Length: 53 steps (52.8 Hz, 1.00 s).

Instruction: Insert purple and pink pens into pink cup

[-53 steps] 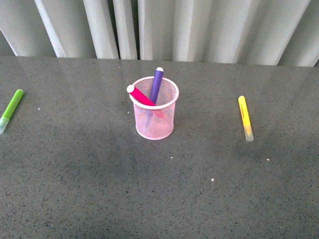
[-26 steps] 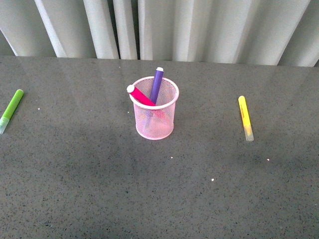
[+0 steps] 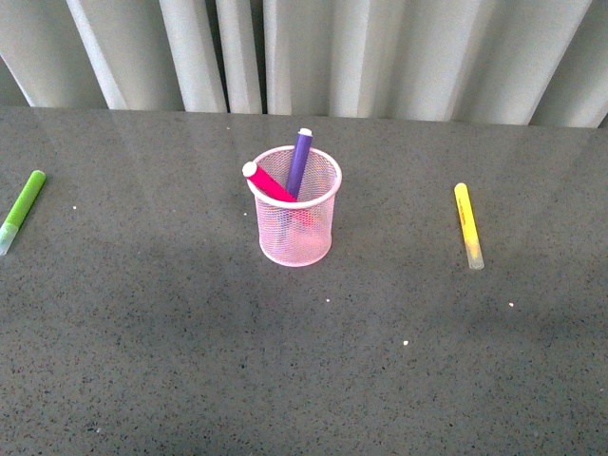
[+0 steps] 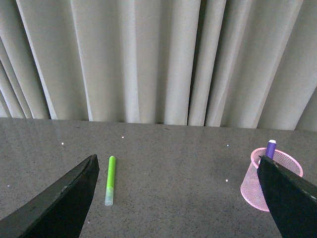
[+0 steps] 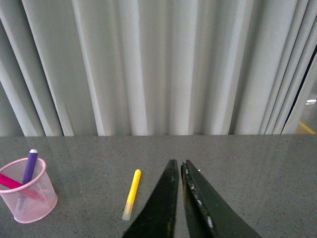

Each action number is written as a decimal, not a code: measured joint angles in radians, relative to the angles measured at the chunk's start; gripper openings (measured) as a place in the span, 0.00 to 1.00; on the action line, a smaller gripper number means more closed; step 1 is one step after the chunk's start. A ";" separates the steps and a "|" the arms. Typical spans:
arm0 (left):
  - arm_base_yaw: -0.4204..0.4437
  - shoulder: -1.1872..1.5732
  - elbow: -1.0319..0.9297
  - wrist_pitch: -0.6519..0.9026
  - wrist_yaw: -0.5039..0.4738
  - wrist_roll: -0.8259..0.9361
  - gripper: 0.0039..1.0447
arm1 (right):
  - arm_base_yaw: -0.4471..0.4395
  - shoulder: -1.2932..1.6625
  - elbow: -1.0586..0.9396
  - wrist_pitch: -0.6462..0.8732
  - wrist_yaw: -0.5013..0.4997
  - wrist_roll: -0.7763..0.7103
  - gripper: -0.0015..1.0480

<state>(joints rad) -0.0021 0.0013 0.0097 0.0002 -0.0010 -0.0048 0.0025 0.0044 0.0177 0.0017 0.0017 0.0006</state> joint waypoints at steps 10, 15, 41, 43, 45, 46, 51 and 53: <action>0.000 0.000 0.000 0.000 0.000 0.000 0.94 | 0.000 0.000 0.000 0.000 0.000 0.000 0.35; 0.000 0.000 0.000 0.000 0.000 0.000 0.94 | 0.000 0.000 0.000 0.000 0.000 0.000 0.50; 0.000 0.000 0.000 0.000 0.000 0.000 0.94 | 0.000 0.000 0.000 0.000 0.000 0.002 0.93; 0.000 0.000 0.000 0.000 0.000 0.000 0.94 | 0.000 0.000 0.000 0.000 0.000 0.001 0.93; 0.000 0.000 0.000 0.000 0.000 0.000 0.94 | 0.000 0.000 0.000 0.000 0.000 0.002 0.93; 0.000 0.000 0.000 0.000 0.000 0.000 0.94 | 0.000 0.000 0.000 0.000 0.000 0.002 0.93; 0.000 0.000 0.000 0.000 0.000 0.000 0.94 | 0.000 0.000 0.000 0.000 0.000 0.002 0.93; 0.000 0.000 0.000 0.000 0.000 0.000 0.94 | 0.000 0.000 0.000 0.000 0.000 0.002 0.93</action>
<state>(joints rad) -0.0021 0.0013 0.0097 0.0002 -0.0006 -0.0048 0.0025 0.0044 0.0177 0.0017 0.0017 0.0021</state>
